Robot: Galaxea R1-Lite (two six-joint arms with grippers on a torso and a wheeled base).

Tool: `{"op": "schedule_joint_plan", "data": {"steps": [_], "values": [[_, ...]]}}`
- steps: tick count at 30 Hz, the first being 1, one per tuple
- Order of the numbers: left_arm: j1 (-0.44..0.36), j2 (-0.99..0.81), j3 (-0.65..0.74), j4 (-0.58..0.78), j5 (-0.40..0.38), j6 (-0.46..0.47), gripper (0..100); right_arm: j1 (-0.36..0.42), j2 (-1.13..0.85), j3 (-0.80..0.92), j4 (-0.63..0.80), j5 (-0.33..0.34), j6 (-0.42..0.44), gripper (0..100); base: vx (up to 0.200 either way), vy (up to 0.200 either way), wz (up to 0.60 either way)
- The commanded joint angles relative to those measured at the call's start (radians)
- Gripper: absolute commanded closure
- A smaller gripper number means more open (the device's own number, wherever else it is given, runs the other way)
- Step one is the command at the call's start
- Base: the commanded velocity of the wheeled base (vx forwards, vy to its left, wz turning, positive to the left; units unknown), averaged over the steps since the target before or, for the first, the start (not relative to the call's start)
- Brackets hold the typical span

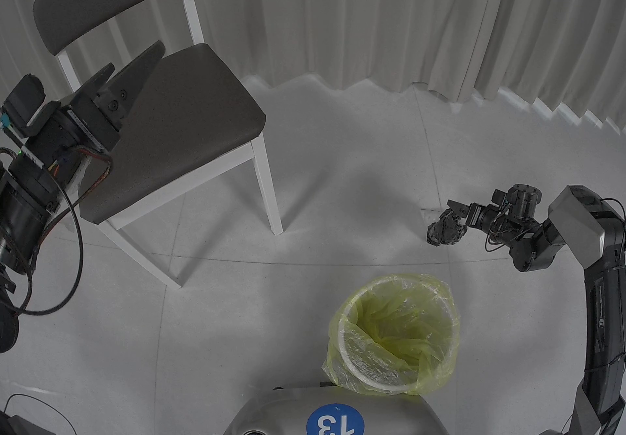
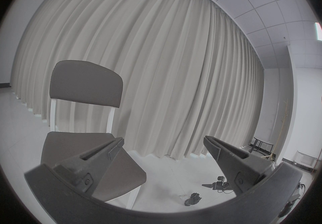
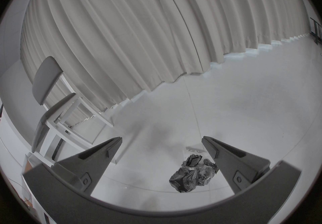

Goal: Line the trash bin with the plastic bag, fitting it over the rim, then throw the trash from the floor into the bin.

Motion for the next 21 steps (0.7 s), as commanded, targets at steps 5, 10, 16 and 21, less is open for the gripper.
{"op": "schedule_joint_plan", "data": {"steps": [5, 10, 16, 21], "values": [[-0.002, 0.022, 0.014, -0.019, 0.001, 0.003, 0, 0.001, 0.066, -0.032, 0.000, -0.001, -0.001, 0, 0.000, 0.000, 0.00], [-0.002, 0.019, 0.017, -0.020, 0.001, 0.003, 0, 0.014, 0.112, -0.071, -0.002, -0.036, -0.015, 0, 0.000, 0.000, 0.00], [-0.004, 0.025, 0.033, -0.057, -0.001, 0.003, 0, 0.023, 0.144, -0.092, -0.014, -0.044, -0.015, 0, 0.000, 0.000, 0.00], [-0.004, 0.031, 0.034, -0.060, -0.001, 0.003, 0, 0.035, 0.170, -0.112, -0.042, -0.048, -0.013, 0, 0.000, 0.000, 0.00]]}}
